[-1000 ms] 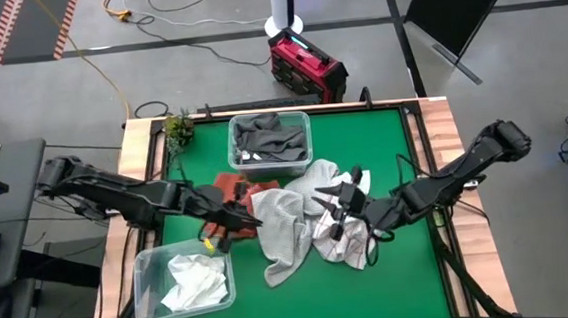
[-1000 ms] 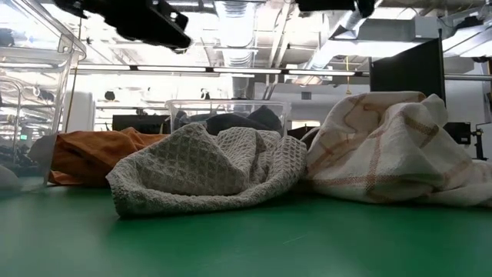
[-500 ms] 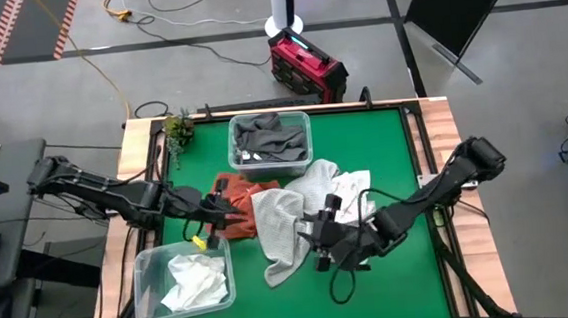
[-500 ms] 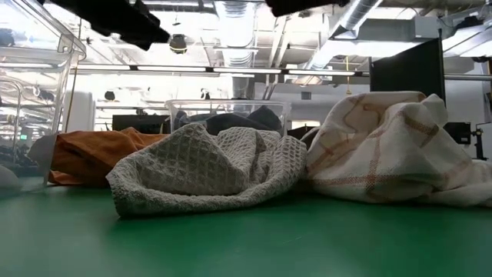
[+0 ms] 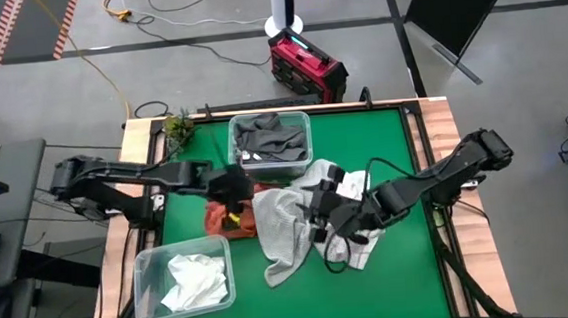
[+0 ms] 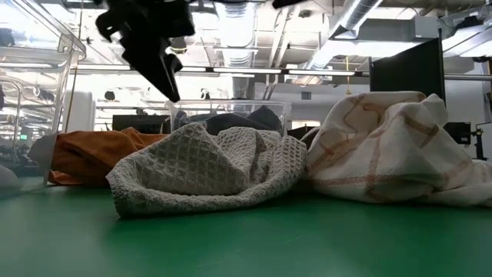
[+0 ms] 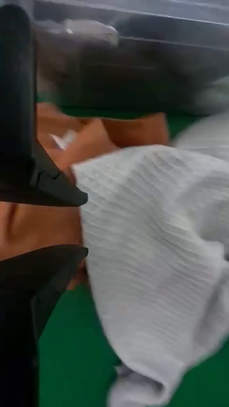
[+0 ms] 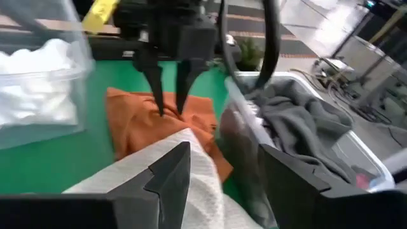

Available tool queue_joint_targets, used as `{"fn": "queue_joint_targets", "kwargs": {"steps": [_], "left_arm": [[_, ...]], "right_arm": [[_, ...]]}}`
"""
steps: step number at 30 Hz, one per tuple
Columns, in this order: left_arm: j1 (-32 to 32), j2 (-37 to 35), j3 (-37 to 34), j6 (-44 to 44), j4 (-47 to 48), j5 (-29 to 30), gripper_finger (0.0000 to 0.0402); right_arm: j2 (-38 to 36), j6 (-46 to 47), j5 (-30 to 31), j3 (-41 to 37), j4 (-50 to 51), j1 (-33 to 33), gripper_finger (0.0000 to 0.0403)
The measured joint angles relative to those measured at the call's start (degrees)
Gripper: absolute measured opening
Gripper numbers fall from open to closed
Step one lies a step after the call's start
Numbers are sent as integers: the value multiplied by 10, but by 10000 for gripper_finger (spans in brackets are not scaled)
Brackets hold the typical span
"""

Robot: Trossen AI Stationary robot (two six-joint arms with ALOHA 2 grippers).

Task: Sort towels by color in basket
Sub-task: Put the top orange towel into the top transparent bin

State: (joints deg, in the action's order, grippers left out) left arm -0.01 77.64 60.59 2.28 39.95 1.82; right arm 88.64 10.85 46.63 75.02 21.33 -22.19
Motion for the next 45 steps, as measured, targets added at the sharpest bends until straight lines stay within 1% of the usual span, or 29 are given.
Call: {"fn": "queue_joint_targets", "kwargs": {"steps": [4,5,7,10,12,16,19,23,26,31,33,37,40,42,44,45], "left_arm": [[11,60,83,1,141,0,100],[15,72,99,2,165,0,101],[20,93,118,0,195,0,105],[27,121,122,-6,213,0,119],[32,140,122,-10,219,0,132],[39,180,122,-21,219,-2,163],[43,204,125,-29,218,3,184],[48,225,125,-27,216,15,199],[48,225,124,-21,208,12,199],[49,223,129,-7,224,6,181],[49,224,150,1,259,-2,175],[50,230,208,-15,319,-25,170],[43,225,255,8,363,-41,169],[34,226,276,29,397,-23,169],[24,227,292,63,404,0,169],[19,226,297,95,399,7,169]], "right_arm": [[2,31,0,0,47,6,214],[2,47,7,0,70,6,214],[2,93,39,-1,125,4,214],[-4,159,78,-1,192,-1,214],[-10,184,94,-1,211,-6,214],[-17,191,112,-1,215,-26,214],[-18,191,137,-1,216,-42,214],[-18,191,164,-1,215,-53,214],[-18,191,167,-1,215,-56,214],[-18,191,167,-1,215,-50,214],[-18,191,167,-1,215,-50,214],[-18,191,167,-1,209,-51,214],[-18,189,167,-1,207,-53,214],[-18,188,167,-1,207,-57,214],[-18,187,167,-1,207,-59,214],[-18,187,167,-1,207,-60,214]]}}
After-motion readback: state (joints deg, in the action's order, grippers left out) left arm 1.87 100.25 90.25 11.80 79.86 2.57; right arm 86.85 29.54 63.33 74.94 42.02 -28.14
